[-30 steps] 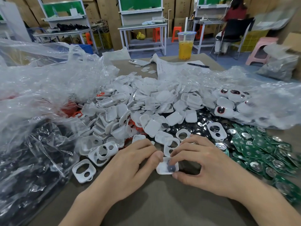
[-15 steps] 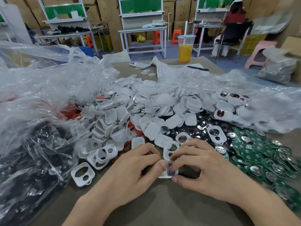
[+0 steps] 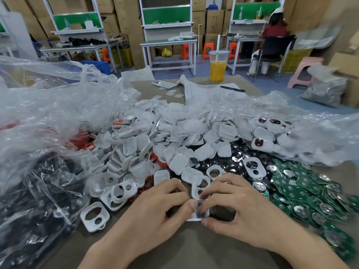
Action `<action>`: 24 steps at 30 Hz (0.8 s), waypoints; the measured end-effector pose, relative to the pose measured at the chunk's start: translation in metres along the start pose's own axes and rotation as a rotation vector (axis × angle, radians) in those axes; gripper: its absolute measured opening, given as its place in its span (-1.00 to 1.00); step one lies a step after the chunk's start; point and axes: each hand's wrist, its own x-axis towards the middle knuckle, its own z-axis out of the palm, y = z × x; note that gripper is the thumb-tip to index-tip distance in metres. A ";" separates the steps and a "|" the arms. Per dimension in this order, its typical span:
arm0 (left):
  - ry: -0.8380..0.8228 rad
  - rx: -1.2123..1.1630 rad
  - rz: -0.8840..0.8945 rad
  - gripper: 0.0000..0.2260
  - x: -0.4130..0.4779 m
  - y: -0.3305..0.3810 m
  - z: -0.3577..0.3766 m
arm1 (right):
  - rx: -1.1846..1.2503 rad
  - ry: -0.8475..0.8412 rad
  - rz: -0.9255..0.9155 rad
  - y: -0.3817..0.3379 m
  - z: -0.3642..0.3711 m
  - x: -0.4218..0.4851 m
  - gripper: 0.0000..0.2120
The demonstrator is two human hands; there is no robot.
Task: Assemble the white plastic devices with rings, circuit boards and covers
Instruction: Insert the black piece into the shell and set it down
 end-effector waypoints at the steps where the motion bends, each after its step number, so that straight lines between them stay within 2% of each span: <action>1: -0.004 0.003 -0.005 -0.57 0.000 0.000 0.000 | 0.003 0.003 -0.001 0.000 0.000 0.000 -0.83; 24: 0.016 -0.002 0.005 -0.62 0.000 0.002 0.000 | -0.024 0.014 -0.012 0.001 0.004 -0.001 -0.85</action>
